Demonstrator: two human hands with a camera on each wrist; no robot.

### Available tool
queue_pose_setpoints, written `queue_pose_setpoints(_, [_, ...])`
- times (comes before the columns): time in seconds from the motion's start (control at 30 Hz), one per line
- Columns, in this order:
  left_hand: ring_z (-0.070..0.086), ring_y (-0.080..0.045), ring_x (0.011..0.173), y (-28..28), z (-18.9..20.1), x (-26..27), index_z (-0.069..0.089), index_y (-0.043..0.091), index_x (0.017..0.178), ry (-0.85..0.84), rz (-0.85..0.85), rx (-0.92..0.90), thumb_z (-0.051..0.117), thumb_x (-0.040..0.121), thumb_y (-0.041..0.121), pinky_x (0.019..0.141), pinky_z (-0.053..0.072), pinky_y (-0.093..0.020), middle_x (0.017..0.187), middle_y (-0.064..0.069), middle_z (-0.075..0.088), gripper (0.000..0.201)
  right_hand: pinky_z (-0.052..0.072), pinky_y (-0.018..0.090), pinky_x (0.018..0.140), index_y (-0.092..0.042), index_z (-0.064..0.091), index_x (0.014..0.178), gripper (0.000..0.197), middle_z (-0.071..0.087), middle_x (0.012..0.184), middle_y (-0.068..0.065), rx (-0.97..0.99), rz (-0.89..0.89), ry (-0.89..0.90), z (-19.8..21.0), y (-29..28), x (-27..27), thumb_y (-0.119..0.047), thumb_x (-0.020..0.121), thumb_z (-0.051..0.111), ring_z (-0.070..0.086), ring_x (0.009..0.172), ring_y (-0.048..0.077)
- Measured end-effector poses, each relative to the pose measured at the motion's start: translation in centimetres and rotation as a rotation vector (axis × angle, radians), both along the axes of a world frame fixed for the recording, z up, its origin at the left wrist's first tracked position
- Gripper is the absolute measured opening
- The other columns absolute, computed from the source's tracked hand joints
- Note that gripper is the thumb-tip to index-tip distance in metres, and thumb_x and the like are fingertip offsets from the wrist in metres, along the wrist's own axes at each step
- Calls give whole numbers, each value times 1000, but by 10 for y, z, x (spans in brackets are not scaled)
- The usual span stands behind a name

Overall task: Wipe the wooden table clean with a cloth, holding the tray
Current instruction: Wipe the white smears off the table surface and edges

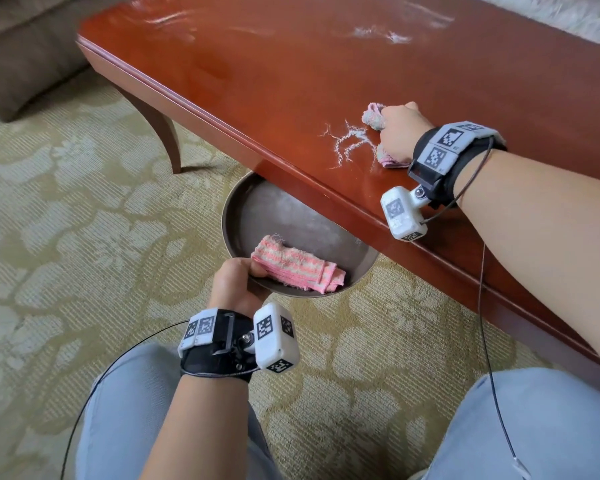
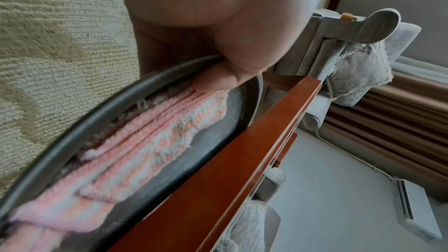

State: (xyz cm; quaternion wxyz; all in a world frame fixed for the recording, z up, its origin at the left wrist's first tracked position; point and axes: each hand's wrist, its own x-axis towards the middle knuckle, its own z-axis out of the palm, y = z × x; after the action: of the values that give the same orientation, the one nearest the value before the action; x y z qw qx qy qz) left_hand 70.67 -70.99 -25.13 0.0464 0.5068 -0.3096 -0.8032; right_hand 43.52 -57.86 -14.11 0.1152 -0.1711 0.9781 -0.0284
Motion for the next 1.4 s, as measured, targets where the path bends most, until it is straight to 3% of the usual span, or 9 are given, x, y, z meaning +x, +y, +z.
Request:
queue_pose_setpoints(0.13, [46, -28, 74, -7, -5, -2, 36, 13, 63, 12, -14, -4, 37, 50, -6, 80, 50, -43, 71, -7, 42, 23, 43, 36, 78, -10, 45, 139, 43, 29, 147, 18, 5, 42, 9, -3, -8, -11, -5, 97, 38, 55, 104, 37])
queue_pose_setpoints(0.27, [45, -29, 83, -11, -10, -2, 37, 13, 68, 15, -16, 4, 37, 50, -7, 85, 50, -44, 75, -7, 42, 27, 44, 42, 93, -10, 43, 141, 44, 32, 145, 20, -32, 141, -3, -2, -14, -16, -3, 98, 36, 50, 117, 40])
queue_pose_setpoints(0.47, [44, -28, 72, -16, -8, 5, 34, 17, 70, 18, -43, 8, 36, 48, -6, 71, 51, -39, 73, -6, 39, 32, 42, 40, 93, -4, 43, 140, 42, 34, 143, 21, -1, 273, 5, 3, -20, -14, 0, 99, 36, 47, 119, 38])
queue_pose_setpoints(0.6, [45, -27, 62, -18, 2, 14, 30, 18, 70, 15, -84, 33, 33, 52, -5, 61, 54, -34, 70, -4, 38, 30, 42, 40, 95, -11, 40, 145, 46, 30, 147, 21, -36, 293, -20, 4, -19, -18, -5, 100, 36, 48, 117, 41])
queue_pose_setpoints(0.7, [45, -29, 62, -20, 10, 23, 30, 17, 72, 5, -130, 74, 29, 56, -5, 48, 56, -38, 68, -7, 39, 27, 46, 46, 95, -13, 40, 145, 45, 31, 146, 20, -23, 326, -27, 2, -19, -16, -6, 100, 37, 51, 112, 43])
queue_pose_setpoints(0.83, [48, -33, 65, -26, 18, 32, 35, 13, 75, -12, -227, 113, 26, 58, -2, 44, 54, -46, 73, -11, 44, 25, 48, 47, 92, -15, 41, 142, 42, 32, 144, 16, 17, 352, -4, 3, -21, -11, -12, 100, 38, 53, 106, 43])
queue_pose_setpoints(1.1, [47, -35, 78, -39, 4, 40, 37, 16, 80, -77, -256, 74, 33, 54, -2, 62, 58, -53, 81, -13, 43, 32, 48, 46, 89, -15, 45, 137, 38, 37, 137, 15, 2, 412, -19, 1, -26, 8, -16, 101, 38, 54, 103, 41])
queue_pose_setpoints(1.3, [50, -34, 68, -35, 9, 39, 38, 14, 78, -61, -275, 79, 30, 61, -3, 48, 55, -48, 76, -13, 45, 26, 47, 47, 86, -14, 49, 130, 32, 40, 127, 13, -31, 454, -42, 2, -30, 32, -18, 100, 38, 54, 97, 38])
queue_pose_setpoints(1.4, [49, -33, 69, -36, 8, 39, 37, 15, 79, -64, -262, 81, 31, 59, -3, 56, 57, -51, 77, -12, 44, 27, 45, 45, 82, -8, 50, 124, 29, 41, 123, 15, -33, 469, -42, 4, -30, 43, -20, 101, 37, 54, 93, 38])
